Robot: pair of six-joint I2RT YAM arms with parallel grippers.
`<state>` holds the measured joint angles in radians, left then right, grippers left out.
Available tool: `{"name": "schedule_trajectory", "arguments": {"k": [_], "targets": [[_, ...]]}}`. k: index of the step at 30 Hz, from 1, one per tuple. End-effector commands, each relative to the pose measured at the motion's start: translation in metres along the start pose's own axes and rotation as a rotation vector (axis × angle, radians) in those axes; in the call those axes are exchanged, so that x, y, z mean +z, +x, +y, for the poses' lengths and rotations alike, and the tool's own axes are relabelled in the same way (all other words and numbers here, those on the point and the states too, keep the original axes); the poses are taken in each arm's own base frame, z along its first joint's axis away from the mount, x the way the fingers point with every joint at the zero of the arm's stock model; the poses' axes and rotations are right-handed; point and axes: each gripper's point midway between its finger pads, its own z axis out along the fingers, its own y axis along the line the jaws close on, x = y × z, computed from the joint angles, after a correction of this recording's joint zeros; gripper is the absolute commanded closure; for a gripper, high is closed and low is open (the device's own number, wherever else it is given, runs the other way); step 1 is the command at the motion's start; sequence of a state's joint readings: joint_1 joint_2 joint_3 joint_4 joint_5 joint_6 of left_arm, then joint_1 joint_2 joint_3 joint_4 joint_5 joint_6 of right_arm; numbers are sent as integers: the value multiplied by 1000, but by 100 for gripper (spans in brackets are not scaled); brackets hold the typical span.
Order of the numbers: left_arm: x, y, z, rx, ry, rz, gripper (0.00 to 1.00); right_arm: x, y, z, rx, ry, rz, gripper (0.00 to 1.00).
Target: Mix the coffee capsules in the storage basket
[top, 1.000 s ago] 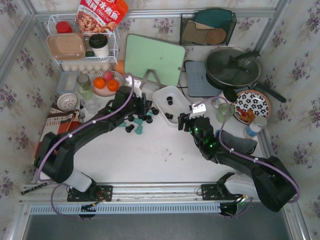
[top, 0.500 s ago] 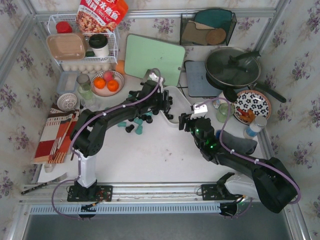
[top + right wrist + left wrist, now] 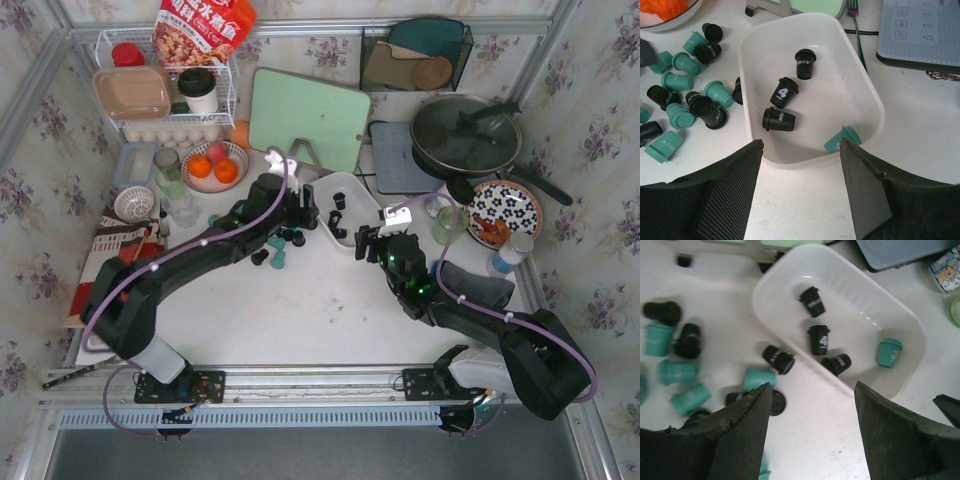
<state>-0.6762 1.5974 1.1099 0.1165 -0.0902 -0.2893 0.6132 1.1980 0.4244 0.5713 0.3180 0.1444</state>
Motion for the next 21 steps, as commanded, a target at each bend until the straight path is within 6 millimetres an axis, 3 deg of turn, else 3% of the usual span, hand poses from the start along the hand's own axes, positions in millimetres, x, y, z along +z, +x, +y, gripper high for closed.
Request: {"name": "schedule_trajectory", "arguments": {"k": [1,4,7,10,13,18,21], "targets": [[-36,3,40,67,-179,-34,30,7,-9,10,18,-36,-21,30],[-64,20,68,96,-292,-13,30,12,-4,18,20,-64,7,29],[-86,50,92,107,-392,36,29,16,-1,25,13,-86,26,29],[-104,72,109,103,-456,52,29,17,-1,36,18,-134,37,30],[-119,76,120,98,-497,23,29,19,-3,49,6,-193,47,30],[-142,60,125,150,-541,40,29,32,2,66,-13,-225,107,33],[-153,74,138,98,-620,45,29,38,8,80,-45,-244,141,37]]}}
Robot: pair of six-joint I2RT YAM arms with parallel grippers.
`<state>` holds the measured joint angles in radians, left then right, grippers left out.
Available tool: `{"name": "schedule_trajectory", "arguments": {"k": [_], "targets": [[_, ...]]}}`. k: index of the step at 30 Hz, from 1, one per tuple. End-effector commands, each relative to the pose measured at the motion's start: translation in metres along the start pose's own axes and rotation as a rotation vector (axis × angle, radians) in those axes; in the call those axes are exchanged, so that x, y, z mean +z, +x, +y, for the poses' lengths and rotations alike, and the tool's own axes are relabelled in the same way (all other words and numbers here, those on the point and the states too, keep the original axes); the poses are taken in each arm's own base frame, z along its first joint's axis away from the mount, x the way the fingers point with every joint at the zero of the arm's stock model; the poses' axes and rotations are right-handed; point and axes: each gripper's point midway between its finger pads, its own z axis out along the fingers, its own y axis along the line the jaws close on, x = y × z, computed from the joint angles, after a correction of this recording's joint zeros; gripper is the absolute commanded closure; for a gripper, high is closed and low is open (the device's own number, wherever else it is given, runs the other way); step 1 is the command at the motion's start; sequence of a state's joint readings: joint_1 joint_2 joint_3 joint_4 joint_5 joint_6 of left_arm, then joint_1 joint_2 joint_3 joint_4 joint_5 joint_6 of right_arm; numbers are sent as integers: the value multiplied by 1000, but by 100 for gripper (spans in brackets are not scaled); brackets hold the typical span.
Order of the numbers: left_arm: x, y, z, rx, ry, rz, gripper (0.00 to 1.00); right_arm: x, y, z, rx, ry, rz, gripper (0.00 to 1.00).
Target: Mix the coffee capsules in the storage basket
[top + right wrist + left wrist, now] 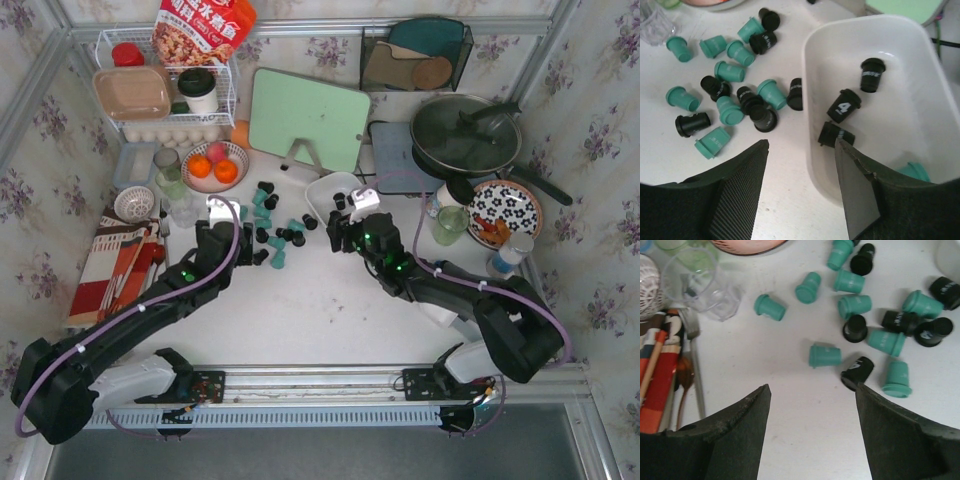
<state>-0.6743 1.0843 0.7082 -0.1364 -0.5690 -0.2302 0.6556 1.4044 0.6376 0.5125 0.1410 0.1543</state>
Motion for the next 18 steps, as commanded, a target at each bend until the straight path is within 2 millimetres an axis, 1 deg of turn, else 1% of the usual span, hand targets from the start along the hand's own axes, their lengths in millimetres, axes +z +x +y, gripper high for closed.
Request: {"name": "schedule_trajectory", "arguments": {"k": [1,2,3,6,8,9,11,14,18], "targets": [[-5,27,26,-9,-119,39,29,10,14,18,-45,-37,70,38],[-3,32,30,-28,-140,23,29,14,16,22,-58,-35,78,38],[-3,32,35,-55,-169,-2,29,18,19,25,-70,-33,94,38],[-11,17,47,-52,-206,-41,28,27,24,40,-104,-42,120,39],[-15,15,53,-70,-229,-52,27,33,25,50,-132,-54,126,39],[-17,16,53,-76,-223,-56,27,37,25,57,-150,-64,130,39],[-19,18,53,-90,-216,-55,28,45,29,62,-166,-72,146,39],[-19,17,49,-98,-191,-58,27,57,36,63,-176,-64,179,41],[-20,16,47,-96,-181,-44,27,71,51,65,-180,-52,236,42]]}}
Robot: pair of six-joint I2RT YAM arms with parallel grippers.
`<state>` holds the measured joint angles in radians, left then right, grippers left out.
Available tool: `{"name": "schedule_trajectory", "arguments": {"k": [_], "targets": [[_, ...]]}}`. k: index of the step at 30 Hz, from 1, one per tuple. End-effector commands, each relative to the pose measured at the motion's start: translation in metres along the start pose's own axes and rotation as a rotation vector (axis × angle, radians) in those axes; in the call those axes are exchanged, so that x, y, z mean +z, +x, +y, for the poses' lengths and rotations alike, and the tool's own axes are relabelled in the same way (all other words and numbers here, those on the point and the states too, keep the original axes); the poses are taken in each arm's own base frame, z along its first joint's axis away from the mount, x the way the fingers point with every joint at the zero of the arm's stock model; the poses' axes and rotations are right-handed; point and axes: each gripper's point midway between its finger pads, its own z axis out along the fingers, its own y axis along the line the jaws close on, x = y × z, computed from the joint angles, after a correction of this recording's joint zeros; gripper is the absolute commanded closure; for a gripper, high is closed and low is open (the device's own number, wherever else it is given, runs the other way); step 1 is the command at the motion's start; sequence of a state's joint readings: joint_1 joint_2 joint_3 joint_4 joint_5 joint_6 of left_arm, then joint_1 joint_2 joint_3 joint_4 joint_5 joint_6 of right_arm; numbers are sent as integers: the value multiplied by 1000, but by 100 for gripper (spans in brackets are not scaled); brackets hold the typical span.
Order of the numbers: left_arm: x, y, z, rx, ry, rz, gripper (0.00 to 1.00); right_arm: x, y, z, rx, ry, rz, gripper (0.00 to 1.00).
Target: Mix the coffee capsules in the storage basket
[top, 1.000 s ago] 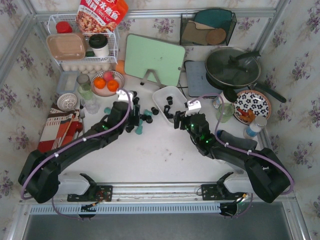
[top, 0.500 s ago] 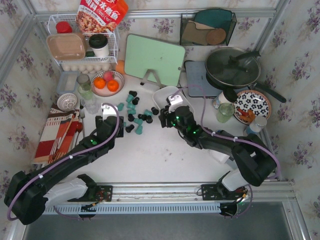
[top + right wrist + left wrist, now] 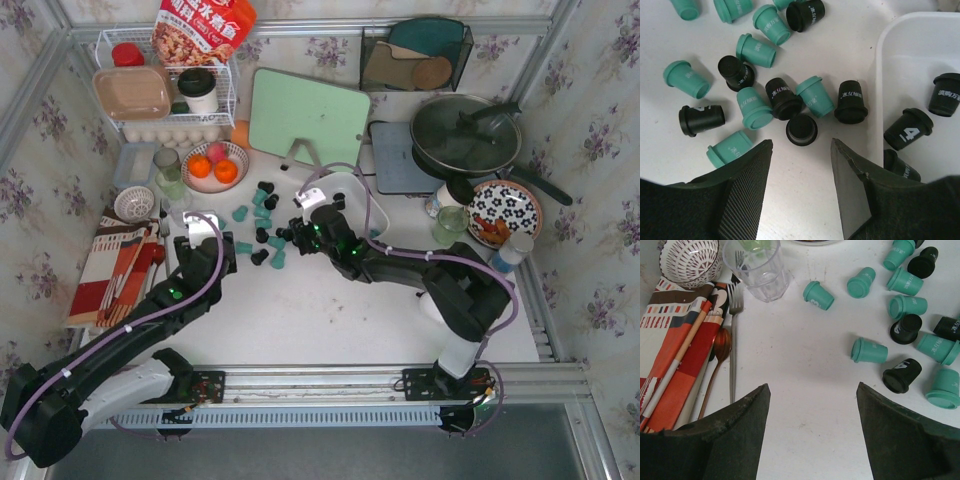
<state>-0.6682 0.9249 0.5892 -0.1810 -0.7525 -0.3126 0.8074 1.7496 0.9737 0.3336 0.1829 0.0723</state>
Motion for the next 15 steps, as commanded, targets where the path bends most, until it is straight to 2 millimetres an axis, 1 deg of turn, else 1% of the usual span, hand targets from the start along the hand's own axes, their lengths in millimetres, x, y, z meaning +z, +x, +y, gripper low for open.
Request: {"name": "schedule_trajectory", "arguments": {"k": [1,7,12,15], "targets": [[-2,-3,-1,-12,3,6,27,14,10,-1,-12,22,56,43],[-3,-4,-2,-21,16,6,27,33,29,0,-23,31,127,43],[-4,-4,-2,-23,17,6,27,40,37,-2,-31,49,152,43],[-5,-4,-2,-25,19,5,27,44,37,-2,-37,54,155,43]]}}
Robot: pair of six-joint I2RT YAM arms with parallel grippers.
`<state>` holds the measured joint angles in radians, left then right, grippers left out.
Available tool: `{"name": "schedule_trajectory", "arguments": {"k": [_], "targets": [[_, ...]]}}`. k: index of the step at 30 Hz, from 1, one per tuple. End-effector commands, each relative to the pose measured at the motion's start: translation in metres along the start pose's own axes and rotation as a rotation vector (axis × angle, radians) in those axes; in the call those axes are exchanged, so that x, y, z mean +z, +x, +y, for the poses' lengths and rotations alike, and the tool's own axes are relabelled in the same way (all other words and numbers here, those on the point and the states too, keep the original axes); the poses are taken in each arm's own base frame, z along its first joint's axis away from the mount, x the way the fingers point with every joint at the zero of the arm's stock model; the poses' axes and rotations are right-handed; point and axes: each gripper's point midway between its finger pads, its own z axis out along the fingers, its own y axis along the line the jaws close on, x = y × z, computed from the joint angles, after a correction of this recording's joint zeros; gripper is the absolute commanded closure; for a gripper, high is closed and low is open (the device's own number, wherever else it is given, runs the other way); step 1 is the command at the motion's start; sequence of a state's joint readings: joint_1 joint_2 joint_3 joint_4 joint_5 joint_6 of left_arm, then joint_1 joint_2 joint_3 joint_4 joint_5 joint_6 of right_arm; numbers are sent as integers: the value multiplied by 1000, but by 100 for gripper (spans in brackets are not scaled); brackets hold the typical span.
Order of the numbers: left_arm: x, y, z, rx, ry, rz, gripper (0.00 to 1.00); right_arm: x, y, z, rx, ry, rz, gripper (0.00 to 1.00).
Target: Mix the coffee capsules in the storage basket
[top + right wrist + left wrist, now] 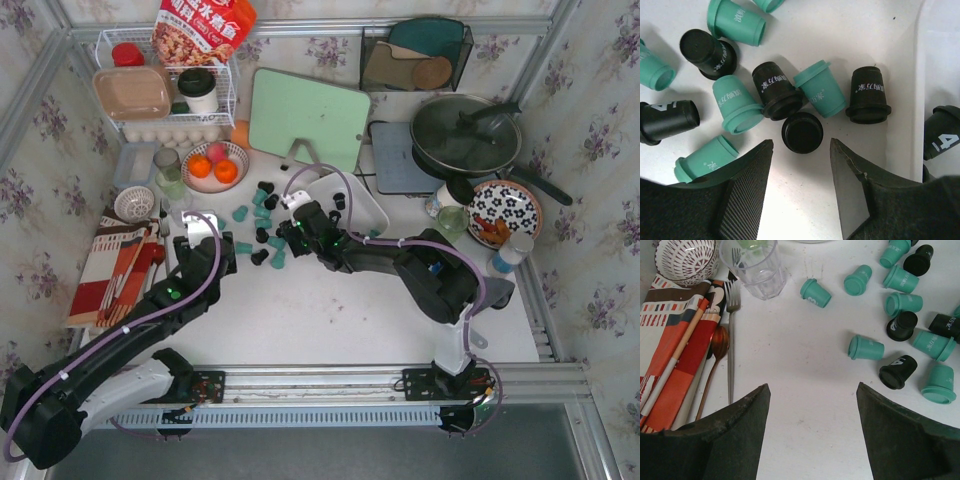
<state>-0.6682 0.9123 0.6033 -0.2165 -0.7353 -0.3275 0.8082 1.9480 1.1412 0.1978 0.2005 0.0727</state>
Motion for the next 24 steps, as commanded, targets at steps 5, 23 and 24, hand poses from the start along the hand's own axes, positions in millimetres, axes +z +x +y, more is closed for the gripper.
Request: {"name": "schedule_trajectory", "arguments": {"k": [5,23,24], "targets": [[0,-3,-2,-14,3,-2,27,10,-4,-4,-18,32,-3,46],[1,-1,-3,-8,4,6,27,-3,-22,2,-17,-14,-21,83],[1,-1,-3,-8,3,6,27,-8,-27,3,-15,-18,-30,83]]}}
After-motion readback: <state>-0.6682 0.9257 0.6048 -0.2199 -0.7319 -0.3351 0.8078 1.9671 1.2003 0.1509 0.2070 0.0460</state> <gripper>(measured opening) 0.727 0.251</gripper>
